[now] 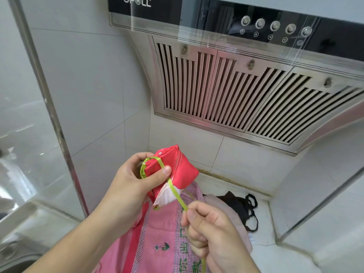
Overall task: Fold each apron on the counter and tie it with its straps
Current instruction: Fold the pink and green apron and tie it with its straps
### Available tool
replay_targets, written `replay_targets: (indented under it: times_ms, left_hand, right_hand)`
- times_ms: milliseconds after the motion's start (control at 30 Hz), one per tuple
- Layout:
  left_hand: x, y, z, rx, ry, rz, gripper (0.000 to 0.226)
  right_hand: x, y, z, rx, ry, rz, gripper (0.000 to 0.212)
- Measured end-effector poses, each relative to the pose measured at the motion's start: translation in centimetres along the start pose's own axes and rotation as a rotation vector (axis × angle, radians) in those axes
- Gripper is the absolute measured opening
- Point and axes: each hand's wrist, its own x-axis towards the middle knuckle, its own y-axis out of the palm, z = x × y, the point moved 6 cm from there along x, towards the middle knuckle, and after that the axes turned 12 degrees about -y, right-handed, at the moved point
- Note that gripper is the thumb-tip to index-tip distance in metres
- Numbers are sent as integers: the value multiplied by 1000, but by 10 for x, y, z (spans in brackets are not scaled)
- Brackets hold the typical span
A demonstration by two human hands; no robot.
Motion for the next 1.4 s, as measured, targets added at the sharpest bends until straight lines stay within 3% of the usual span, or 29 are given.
replay_targets:
  times_ms: [233,367,467,567,833,1133,1400]
  left_hand:
    - [-9,16,6,-58,-111,304,61]
    - [-19,24,0,266,-36,512,50]
    - [-25,28,7,544,-29,564,44]
    - [-25,25,16,667,-45,494,47]
    - [-15,18,20,734,-66,314,39]
    - [-13,11,-2,600,204,-45,36]
    - [-21,16,-8,635,535,-115,34]
  right_hand:
    - [4,-16,-11,-33,27,-16,19]
    - [11,-26,1,-150,145,38,14]
    - [23,-31,19,-331,217,101,27]
    - [34,-32,43,-507,197,89,35]
    - [41,-3,90,-788,-58,25,29]
    - [-3,14,51,-468,-141,-179,28]
    - [-5,-3,23,-400,-136,-304,26]
